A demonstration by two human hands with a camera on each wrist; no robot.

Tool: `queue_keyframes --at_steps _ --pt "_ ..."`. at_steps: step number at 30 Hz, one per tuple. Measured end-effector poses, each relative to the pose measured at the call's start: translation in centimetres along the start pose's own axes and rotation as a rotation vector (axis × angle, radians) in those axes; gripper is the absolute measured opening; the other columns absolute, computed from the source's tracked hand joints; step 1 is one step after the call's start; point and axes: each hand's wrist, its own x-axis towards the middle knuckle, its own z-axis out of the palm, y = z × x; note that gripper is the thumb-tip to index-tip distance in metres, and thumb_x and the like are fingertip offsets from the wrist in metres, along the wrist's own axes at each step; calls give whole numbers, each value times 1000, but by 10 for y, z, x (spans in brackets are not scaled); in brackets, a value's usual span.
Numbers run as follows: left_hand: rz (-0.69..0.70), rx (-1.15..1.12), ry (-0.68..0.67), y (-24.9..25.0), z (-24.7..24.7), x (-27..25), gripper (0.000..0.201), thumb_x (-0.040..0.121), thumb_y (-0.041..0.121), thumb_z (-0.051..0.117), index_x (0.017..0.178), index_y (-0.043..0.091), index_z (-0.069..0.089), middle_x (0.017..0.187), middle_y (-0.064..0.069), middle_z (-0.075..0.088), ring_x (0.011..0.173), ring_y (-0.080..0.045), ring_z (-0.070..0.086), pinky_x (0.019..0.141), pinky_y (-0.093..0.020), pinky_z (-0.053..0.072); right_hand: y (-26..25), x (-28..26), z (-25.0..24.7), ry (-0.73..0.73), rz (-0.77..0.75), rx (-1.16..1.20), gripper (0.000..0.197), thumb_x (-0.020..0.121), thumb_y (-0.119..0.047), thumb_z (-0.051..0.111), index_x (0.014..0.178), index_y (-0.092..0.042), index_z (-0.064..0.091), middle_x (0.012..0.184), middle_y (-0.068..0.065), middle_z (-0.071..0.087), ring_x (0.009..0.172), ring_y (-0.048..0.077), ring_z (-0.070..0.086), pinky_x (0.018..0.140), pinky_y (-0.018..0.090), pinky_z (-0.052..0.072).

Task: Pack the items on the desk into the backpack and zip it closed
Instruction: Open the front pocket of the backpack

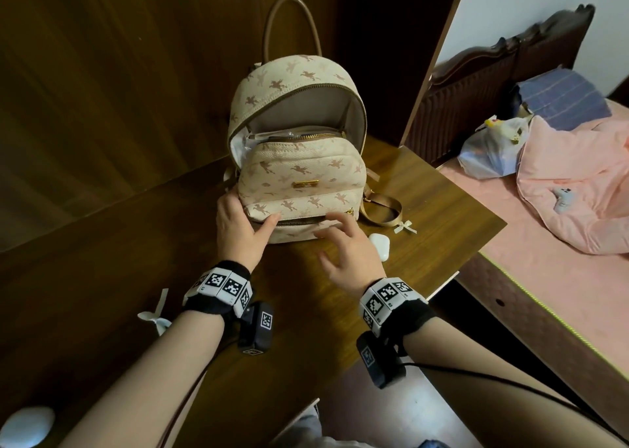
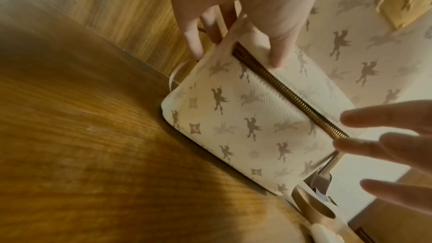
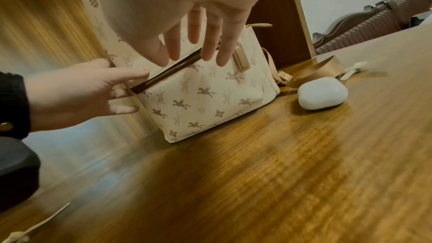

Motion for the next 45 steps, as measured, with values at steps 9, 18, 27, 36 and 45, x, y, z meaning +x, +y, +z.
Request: queue_keyframes --at_steps 9,18,27,36,45 --pt "-78 205 -149 -7 -39 -38 66 88 35 64 145 20 35 149 -2 32 136 -23 31 110 -39 31 2 -12 4 -276 234 -77 51 88 -38 58 134 -18 44 147 5 28 121 22 47 96 31 47" --pt "-327 382 -12 -61 -106 -127 46 90 30 62 132 17 51 142 -5 40 132 -26 32 107 -40 30 -46 -24 51 -500 248 -77 55 89 -48 53 137 -23 42 148 7 28 136 28 27 106 41 37" --pt "-762 551 220 -129 -173 -239 54 87 29 65 135 13 49 151 -14 30 141 -37 18 114 -52 19 -100 -46 109 -659 162 -198 58 87 -54 49 138 -30 38 154 4 20 142 28 16 111 53 25" --pt "-1094 517 112 -158 -185 -291 77 92 49 52 152 15 17 161 -8 -2 147 -27 -5 117 -53 8 -107 -66 126 -599 99 -384 72 85 -57 51 144 -26 23 157 7 10 145 28 4 113 56 18" --pt "-851 692 -27 -144 -167 -304 94 81 69 51 152 20 13 160 -5 9 143 -33 10 112 -48 21 -96 -75 130 -541 51 -363 70 86 -59 46 145 -28 22 158 3 8 146 24 2 115 53 13"
